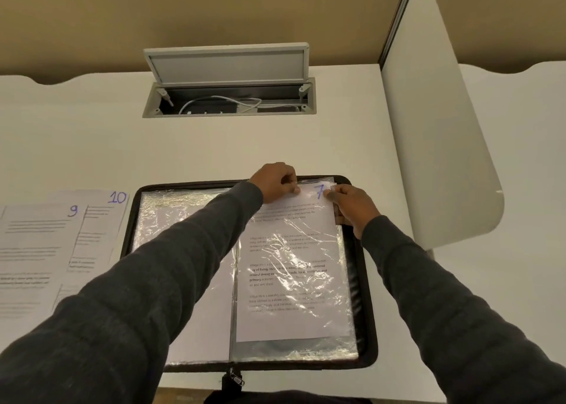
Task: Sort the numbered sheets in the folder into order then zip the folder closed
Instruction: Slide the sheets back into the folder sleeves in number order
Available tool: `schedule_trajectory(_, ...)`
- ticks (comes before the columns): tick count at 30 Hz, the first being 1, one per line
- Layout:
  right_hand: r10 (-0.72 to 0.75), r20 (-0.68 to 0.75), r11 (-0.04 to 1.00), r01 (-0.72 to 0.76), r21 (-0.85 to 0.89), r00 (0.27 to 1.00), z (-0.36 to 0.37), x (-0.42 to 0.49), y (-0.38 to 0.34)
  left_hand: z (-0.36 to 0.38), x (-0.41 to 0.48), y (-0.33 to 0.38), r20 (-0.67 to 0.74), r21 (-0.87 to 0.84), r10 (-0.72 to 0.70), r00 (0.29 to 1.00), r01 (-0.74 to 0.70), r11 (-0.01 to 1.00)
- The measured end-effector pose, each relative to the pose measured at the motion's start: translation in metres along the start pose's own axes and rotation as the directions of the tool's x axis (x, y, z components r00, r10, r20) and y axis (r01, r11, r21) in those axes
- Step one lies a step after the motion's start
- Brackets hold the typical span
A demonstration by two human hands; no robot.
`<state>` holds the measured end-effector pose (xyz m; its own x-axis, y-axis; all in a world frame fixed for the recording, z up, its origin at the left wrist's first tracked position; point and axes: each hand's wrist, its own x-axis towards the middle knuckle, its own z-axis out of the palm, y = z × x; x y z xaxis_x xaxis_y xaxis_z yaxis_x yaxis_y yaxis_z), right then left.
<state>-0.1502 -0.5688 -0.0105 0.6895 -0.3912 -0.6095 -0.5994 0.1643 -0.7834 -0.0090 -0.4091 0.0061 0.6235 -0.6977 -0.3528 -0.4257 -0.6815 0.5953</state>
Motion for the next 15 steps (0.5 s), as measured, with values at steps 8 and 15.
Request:
schedule_trajectory(8,0.086,0.17,0.996,-0.083,-0.028,0.982,-0.004,-0.019,0.007,0.01,-0.012,0.001,-0.044,-0.051,-0.037,0.998,0.035,0.998)
schedule_trajectory(15,0.124,0.186,0.982,-0.094,-0.164,0.975,-0.002,-0.04,0.02,0.026,-0.034,0.01,-0.389,0.246,0.073,0.918,0.027,0.969)
